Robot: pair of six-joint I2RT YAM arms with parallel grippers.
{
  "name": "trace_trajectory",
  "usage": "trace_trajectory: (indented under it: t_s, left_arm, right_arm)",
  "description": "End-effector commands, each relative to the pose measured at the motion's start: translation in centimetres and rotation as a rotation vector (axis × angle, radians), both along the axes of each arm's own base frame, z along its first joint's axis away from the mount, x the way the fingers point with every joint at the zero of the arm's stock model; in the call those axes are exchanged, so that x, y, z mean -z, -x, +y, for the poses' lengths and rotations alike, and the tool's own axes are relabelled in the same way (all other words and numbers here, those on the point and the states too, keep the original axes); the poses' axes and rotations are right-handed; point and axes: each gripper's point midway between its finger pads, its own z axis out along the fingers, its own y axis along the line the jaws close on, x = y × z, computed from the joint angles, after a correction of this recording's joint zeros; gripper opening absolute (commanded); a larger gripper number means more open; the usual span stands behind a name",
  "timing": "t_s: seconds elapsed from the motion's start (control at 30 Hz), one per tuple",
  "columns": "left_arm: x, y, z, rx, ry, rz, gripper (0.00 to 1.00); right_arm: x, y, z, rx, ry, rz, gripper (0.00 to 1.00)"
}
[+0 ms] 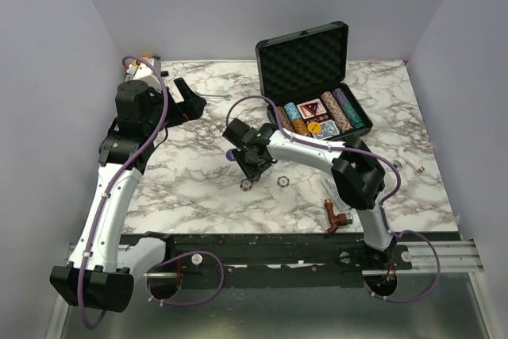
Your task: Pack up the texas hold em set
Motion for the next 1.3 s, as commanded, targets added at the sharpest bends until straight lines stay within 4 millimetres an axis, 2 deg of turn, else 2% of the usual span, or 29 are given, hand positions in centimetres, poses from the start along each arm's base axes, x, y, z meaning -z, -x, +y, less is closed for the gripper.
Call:
trace_trajectory:
  t_s: [0.0,0.47,0.8,0.93,1.03,1.13,1.27]
  left_arm:
    - [-1.0,0.1,-0.6,0.028,0.016,-0.024,0.99]
    - [-0.9,0.1,-0.6,0.028,0.015,-0.020,0.98]
    - [-0.9,0.1,-0.6,0.026,0.015,-0.020,0.99]
    - [-0.8,0.0,-0.6,0.028,0.015,-0.019,0.99]
    - [-0.8,0.1,-0.6,0.028,0.015,-0.019,0.98]
    - [-0.8,0.0,-0.6,0.030,0.015,-0.017,0.98]
    - [-0.9,0.1,-0.6,0.030,0.015,-0.018,0.98]
  right_arm:
    - [-1.8,0.8,1.4,-0.021,-0.066,0.031,0.31]
    - [-0.4,1.7,3.3,-0.057,-0.118,0.109,0.34]
    - [0.7,1.6,3.5,-0.058,-0.097,0.114,0.40]
    - [1.0,1.6,3.6,-0.060,-0.085,0.108,0.49]
    - [0.9,1.1,3.0,-0.049,-0.055,0.077,0.64]
    - [-0.6,1.0,3.6,-0.053,-0.107,0.058,0.72]
    - [-2.3,-0.4,3.8,-0.007,-0.171,0.008,0.78]
